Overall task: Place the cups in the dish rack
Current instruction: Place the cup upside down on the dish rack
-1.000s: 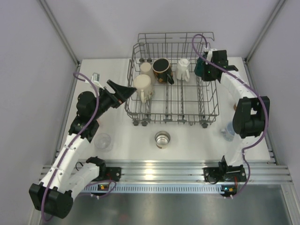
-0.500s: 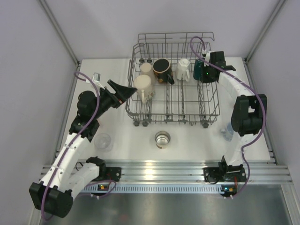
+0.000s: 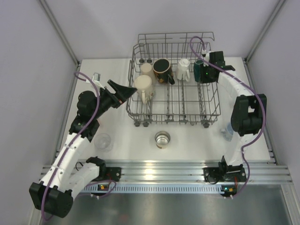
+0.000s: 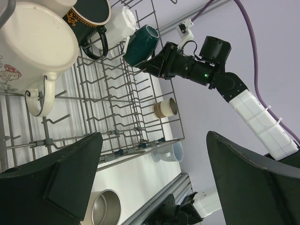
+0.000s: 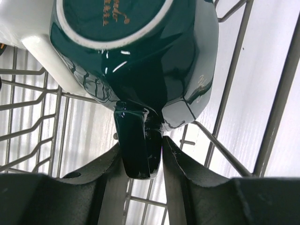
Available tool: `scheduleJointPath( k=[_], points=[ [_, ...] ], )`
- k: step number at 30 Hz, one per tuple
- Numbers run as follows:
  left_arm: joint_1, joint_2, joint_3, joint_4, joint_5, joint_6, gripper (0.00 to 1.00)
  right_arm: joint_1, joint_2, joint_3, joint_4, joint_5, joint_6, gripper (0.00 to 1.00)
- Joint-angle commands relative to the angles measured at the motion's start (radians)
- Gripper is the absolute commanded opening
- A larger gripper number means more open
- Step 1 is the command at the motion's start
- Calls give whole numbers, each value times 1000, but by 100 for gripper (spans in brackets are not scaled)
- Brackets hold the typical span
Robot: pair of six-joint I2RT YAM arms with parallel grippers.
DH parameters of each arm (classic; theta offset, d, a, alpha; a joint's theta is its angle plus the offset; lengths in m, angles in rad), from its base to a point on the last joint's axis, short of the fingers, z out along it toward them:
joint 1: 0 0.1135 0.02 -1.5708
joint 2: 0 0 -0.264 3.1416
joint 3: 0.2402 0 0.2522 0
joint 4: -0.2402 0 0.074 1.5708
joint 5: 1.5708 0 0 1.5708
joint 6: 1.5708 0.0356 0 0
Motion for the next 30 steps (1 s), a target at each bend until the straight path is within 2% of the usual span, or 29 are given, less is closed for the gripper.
scheduleJointPath(
  k=[1,15,26,30],
  points=[
    [-3,-17,14,49,4,-2,98,-10,-71,5,29,32,12,36],
    [-3,-41,11,41,3,-2,98,-8,-151,-15,13,92,56,39],
    [-3,-45,13,37,-3,0,98,-8,-177,5,65,113,59,26],
    [-3,-33,20,38,0,-2,98,-8,-171,-5,187,111,44,25]
  ],
)
